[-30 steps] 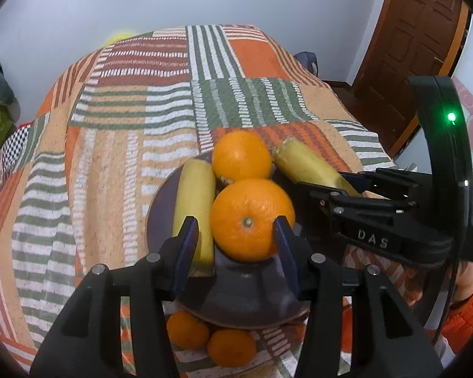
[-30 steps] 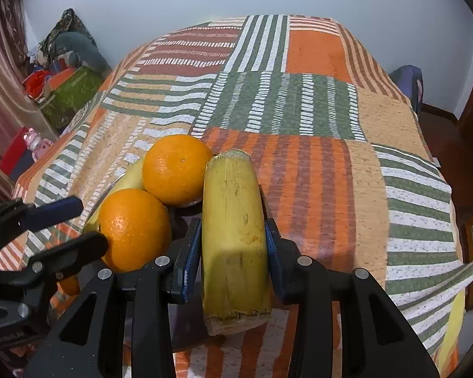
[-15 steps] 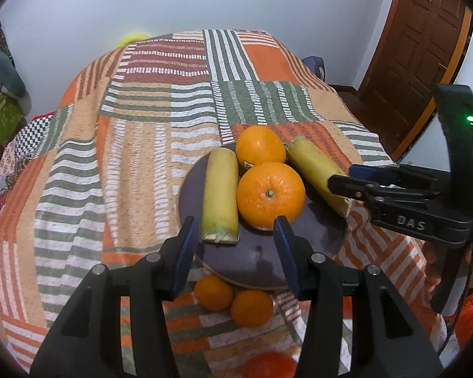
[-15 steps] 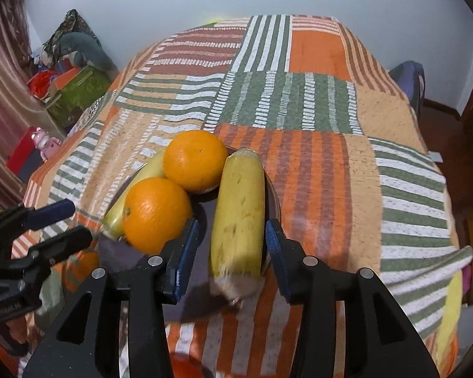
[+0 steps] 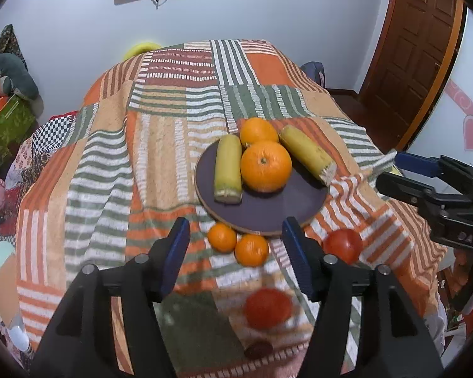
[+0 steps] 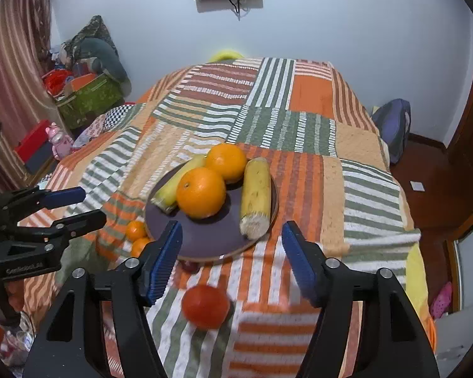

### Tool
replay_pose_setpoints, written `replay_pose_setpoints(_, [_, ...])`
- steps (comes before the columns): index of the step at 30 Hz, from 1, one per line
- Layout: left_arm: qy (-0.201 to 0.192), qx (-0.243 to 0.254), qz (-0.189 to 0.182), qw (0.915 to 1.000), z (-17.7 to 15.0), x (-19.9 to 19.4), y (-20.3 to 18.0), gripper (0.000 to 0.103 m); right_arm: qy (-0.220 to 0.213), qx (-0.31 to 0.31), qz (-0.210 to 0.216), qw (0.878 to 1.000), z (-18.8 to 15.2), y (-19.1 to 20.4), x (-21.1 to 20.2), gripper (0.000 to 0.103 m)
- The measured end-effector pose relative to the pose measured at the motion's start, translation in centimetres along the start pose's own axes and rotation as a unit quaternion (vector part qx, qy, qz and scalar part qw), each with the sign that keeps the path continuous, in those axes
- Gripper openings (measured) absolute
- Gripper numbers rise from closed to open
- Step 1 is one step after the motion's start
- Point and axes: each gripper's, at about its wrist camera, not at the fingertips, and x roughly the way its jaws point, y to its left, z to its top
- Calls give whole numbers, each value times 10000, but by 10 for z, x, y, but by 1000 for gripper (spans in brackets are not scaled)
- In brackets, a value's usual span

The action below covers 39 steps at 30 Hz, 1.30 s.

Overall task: Organize fruits
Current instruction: 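Grasp a red tomato with the left gripper while the right gripper grasps another tomato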

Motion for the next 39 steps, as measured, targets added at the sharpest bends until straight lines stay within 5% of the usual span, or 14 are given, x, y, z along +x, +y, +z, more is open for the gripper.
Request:
replay_pose_setpoints(22, [845,-76,-335,9958,-74,37,-22,62,502,71,119,9986,-71,21,16,65])
replay_pose_setpoints(29, [738,-13,-276,9969,-79,45,-26,62,658,65,113,9978,-75,23,35,65])
replay_pose_setpoints(33, [764,67,-252,9967,-81,53,-30,50,732,54,118,9972,-75,24,46,64])
replay_pose_setpoints(39, [751,-31,-332,9966,-79,55,-25,47,792,16,71,9968,-73,23,57,49])
